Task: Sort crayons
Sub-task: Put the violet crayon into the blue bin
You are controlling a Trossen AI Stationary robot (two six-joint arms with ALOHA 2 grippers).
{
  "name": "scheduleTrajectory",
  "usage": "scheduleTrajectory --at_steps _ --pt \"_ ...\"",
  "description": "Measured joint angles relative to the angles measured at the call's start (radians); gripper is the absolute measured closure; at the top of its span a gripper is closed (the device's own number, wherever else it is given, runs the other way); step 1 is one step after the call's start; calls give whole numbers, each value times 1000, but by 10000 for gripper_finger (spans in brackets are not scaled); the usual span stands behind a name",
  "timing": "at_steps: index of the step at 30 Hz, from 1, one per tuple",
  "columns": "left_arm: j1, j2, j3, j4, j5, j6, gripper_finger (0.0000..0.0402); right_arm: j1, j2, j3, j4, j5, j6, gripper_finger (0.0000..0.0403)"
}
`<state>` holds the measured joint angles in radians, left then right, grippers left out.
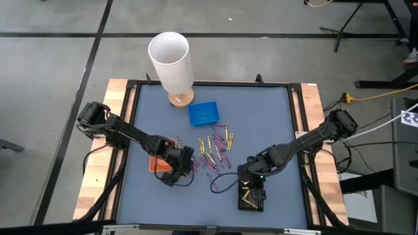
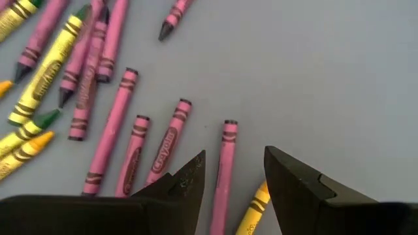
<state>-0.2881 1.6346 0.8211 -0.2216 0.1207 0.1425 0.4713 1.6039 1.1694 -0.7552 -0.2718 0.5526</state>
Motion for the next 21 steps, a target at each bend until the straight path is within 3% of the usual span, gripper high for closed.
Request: scheduleTrajectory --at_steps 12,21 --pt "-9 76 0 17 -20 -8 265 0 0 0 7 59 -2 260" --pt "-10 80 0 16 -17 -8 320 0 0 0 7 63 -2 260"
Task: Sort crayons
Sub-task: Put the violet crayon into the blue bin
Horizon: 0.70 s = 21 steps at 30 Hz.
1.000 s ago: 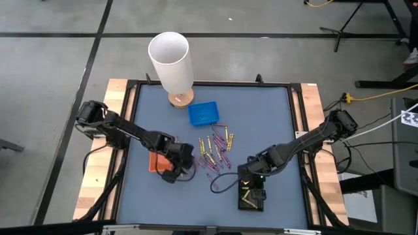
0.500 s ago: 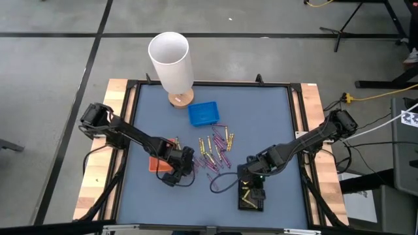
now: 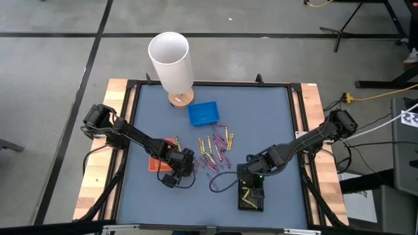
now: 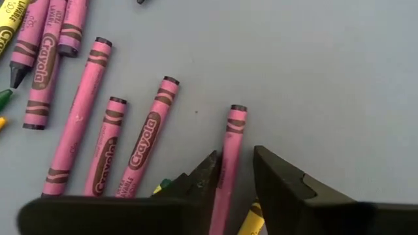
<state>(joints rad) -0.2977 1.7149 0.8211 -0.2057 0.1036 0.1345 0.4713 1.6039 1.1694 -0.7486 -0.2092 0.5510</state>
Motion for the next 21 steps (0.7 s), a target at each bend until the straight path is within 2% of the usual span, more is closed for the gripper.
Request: scheduleTrajectory --at_steps 10,21 --pt "0 1 0 16 -6 15 379 0 0 0 0 0 -5 260" --pt "0 1 0 28 -10 27 391 0 0 0 0 1 -6 260"
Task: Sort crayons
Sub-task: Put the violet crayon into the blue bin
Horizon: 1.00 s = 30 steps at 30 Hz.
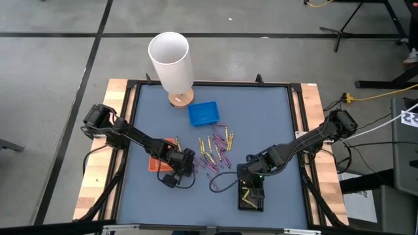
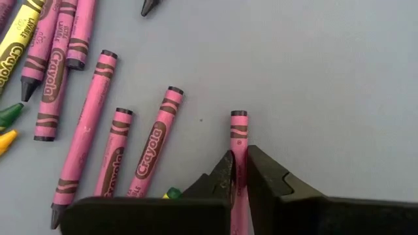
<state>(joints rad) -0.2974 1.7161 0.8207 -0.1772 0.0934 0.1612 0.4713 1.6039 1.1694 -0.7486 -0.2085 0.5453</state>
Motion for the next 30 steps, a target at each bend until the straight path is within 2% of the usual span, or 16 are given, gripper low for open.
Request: scheduleTrajectory --at_steps 8,15,23,30 --pt "4 -7 27 12 -20 17 391 0 0 0 6 0 -1 260" --pt "19 -27 85 3 -95 143 392 0 0 0 66 0 -1 260" --pt "92 -32 145 2 -138 254 392 0 0 0 104 2 -1 260" --pt "189 -32 190 6 -139 348 392 0 0 0 104 54 -2 260"
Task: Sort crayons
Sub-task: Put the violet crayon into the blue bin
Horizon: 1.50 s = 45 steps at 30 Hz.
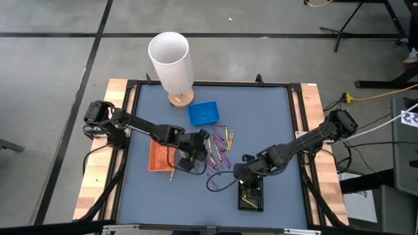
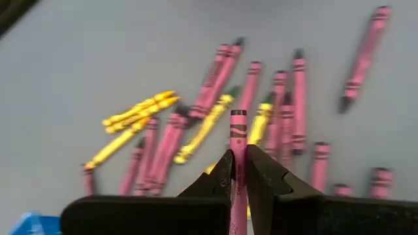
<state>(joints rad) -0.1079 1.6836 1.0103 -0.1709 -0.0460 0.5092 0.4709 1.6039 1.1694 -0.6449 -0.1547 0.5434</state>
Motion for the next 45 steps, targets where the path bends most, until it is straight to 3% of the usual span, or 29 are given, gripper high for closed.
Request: scheduleTrajectory --at_steps 12,27,33,39,45 --pt "228 0 7 9 -116 50 392 0 0 0 0 38 0 260" --pt "428 0 7 10 -85 43 392 0 0 0 5 403 1 260" --pt "442 -1 7 73 -64 43 390 0 0 0 53 463 1 260" --pt "442 -1 7 122 -64 39 350 0 0 0 75 478 1 260" --pt "441 -1 7 121 -64 -1 302 0 0 0 74 588 1 260"
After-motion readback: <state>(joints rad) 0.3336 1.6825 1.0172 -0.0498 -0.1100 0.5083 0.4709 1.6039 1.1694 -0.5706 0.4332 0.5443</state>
